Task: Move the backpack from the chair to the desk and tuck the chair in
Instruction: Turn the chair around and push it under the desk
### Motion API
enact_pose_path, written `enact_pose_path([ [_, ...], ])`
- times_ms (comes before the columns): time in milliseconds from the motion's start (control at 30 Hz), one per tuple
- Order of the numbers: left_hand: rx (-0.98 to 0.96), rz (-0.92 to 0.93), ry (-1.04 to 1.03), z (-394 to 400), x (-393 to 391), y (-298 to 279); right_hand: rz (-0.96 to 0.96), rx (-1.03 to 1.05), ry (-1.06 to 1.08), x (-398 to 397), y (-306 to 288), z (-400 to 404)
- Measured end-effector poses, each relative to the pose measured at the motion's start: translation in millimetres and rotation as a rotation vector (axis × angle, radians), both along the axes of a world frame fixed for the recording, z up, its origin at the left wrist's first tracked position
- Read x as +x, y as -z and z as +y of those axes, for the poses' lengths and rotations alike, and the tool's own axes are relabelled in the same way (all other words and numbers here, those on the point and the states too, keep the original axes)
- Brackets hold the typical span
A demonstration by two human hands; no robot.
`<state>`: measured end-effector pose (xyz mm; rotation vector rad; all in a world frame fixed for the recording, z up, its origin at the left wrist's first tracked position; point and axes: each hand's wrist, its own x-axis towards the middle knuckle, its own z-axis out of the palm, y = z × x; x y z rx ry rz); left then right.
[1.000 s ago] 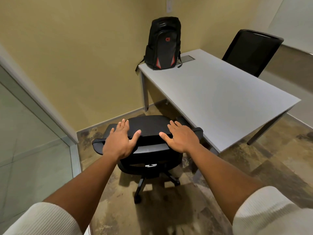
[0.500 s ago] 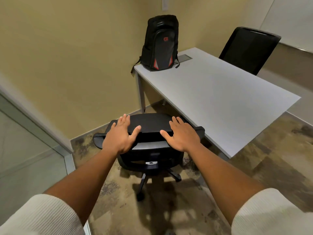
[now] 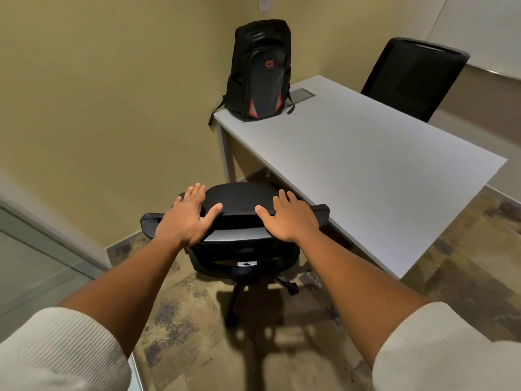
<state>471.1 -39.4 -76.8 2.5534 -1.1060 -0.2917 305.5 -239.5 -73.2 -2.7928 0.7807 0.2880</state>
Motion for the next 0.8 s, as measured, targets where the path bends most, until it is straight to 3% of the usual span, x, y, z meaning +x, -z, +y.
enact_pose_path([
  [433,-0.011,0.003,0.171,-6,122,-2,0.015,0.005,0.186,86,-1,29],
  [800,-0.015,0.041,0.238,-23,176,-4,0.006,-0.025,0.308,133,2,23],
])
